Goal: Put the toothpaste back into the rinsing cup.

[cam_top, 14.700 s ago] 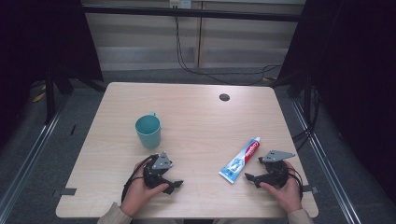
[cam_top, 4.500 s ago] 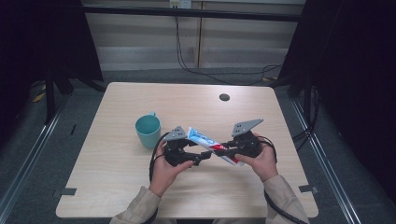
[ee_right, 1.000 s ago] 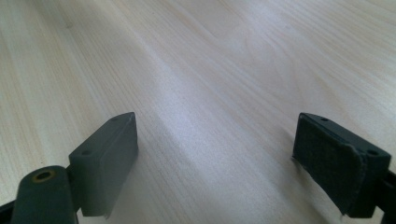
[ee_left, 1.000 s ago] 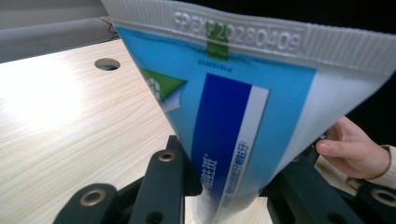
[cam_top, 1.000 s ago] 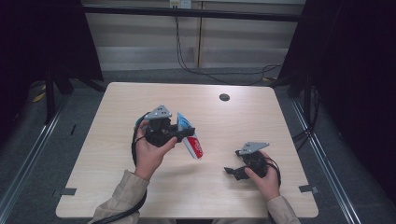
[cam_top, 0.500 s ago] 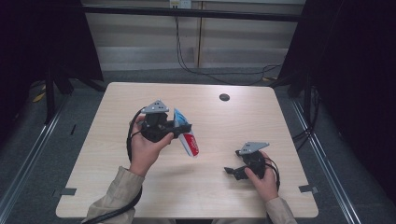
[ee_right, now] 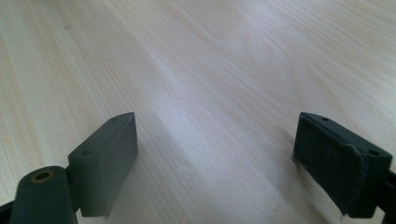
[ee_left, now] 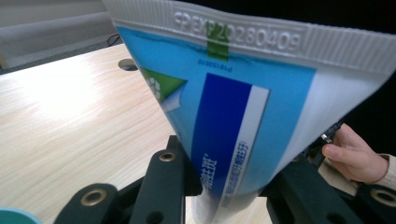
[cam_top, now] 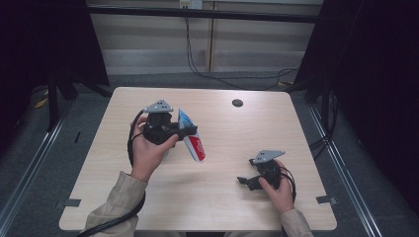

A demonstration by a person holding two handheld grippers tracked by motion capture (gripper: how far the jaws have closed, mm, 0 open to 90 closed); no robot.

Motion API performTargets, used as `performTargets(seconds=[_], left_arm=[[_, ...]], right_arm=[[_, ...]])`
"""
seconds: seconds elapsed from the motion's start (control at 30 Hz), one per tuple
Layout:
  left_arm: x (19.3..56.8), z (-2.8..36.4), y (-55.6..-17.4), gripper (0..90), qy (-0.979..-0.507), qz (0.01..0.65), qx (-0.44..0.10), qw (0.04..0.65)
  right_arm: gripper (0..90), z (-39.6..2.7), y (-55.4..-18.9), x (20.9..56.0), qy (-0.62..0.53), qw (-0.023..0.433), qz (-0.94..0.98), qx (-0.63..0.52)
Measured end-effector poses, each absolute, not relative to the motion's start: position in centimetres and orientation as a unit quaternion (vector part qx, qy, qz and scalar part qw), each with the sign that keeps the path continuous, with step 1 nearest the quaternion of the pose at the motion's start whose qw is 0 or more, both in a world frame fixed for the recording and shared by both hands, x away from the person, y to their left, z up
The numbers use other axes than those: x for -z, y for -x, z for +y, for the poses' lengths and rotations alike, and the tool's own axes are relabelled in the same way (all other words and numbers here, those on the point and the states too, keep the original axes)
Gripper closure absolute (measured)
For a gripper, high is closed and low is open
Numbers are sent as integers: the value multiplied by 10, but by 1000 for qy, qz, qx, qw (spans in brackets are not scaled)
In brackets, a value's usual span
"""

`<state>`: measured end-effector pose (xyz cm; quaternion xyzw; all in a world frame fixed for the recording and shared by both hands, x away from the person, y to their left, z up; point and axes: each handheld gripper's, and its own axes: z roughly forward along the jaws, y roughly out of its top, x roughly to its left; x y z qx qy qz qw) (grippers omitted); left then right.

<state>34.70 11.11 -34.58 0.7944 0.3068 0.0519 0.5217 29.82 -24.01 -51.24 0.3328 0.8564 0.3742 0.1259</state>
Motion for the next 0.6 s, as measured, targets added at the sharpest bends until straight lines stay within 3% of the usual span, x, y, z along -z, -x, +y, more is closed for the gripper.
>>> performTargets(seconds=[0.6], left_arm=[[329,126,-354,737,-788,317,-61,523]], right_arm=[[133,-240,-298,512,-332,126,856,-374]])
